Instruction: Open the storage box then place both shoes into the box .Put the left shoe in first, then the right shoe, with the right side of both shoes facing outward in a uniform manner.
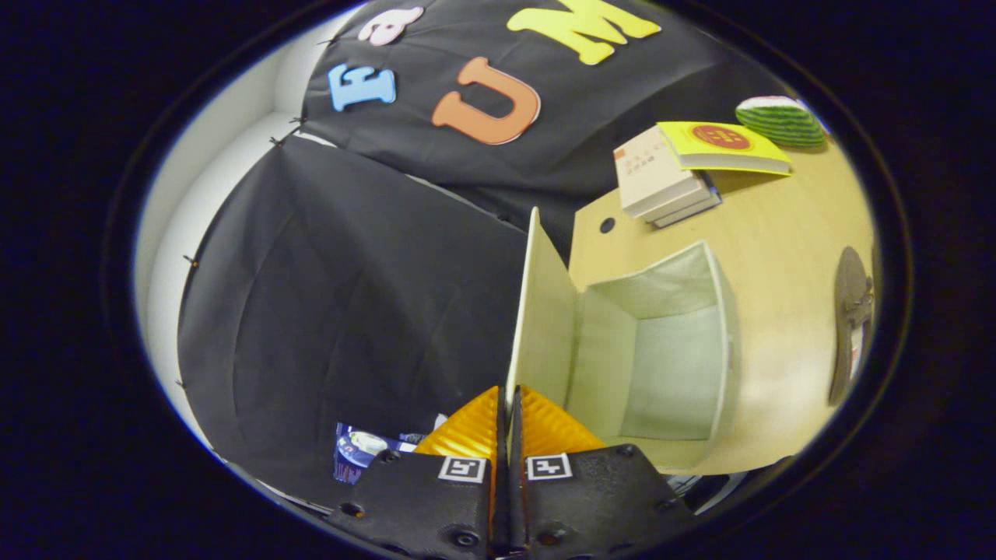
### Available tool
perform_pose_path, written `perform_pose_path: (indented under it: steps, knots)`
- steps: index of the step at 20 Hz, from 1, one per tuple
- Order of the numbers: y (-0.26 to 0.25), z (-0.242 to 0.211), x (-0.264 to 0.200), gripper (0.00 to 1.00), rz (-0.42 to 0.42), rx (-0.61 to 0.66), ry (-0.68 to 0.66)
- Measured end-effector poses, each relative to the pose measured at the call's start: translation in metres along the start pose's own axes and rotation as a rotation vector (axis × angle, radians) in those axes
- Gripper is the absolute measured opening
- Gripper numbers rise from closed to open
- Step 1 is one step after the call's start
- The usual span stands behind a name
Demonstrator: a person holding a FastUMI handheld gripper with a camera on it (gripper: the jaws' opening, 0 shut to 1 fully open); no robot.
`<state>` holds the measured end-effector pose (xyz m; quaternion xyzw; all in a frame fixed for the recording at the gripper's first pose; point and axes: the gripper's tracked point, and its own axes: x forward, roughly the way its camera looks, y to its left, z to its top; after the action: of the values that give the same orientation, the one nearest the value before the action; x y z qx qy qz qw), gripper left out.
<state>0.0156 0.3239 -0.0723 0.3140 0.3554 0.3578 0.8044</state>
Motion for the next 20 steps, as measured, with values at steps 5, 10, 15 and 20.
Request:
perform_pose_path:
  steps: [5, 10, 15, 20]
  knots:
    - [0.046, -0.022, 0.056, 0.06, 0.012, -0.102, 0.036]
    - [0.067, -0.032, 0.076, 0.31, -0.018, -0.349, 0.041]
    - [0.066, -0.017, 0.059, 0.91, -0.071, -0.457, -0.018]
    - [0.027, 0.035, 0.002, 1.0, -0.23, -0.573, -0.172]
